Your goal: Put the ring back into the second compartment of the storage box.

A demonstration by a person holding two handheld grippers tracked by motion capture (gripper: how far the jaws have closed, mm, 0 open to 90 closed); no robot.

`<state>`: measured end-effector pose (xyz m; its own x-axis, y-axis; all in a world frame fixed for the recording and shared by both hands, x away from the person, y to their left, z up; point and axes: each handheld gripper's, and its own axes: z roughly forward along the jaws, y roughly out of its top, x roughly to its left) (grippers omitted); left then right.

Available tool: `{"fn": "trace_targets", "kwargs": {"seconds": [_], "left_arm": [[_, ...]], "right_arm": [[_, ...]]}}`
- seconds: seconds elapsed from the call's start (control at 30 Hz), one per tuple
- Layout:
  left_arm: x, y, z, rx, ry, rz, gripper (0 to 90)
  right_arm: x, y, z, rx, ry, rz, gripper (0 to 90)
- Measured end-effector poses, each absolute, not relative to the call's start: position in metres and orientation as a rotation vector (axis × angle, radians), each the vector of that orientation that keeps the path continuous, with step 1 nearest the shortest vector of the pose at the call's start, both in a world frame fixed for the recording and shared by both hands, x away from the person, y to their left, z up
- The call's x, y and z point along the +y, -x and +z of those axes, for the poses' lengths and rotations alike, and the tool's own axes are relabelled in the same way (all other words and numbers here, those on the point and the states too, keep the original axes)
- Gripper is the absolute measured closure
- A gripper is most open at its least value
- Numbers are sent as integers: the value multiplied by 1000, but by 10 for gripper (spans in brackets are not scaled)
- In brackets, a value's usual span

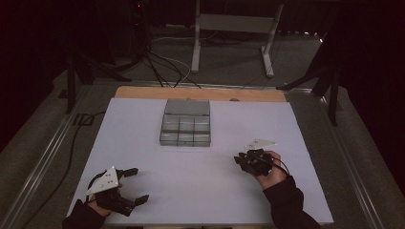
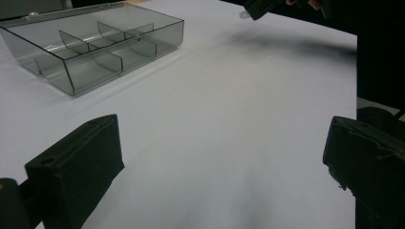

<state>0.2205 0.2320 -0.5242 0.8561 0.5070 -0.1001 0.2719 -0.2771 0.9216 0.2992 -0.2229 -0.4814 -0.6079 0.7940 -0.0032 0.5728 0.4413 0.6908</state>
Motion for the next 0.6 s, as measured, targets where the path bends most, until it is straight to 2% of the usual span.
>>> {"fn": "trace_targets", "kwargs": {"seconds": [0.6], "left_arm": [[232,-220,-524,581,-1873,253,3]], "right_arm": [[-188,-320,-470,2400,-1089,991,723]]}}
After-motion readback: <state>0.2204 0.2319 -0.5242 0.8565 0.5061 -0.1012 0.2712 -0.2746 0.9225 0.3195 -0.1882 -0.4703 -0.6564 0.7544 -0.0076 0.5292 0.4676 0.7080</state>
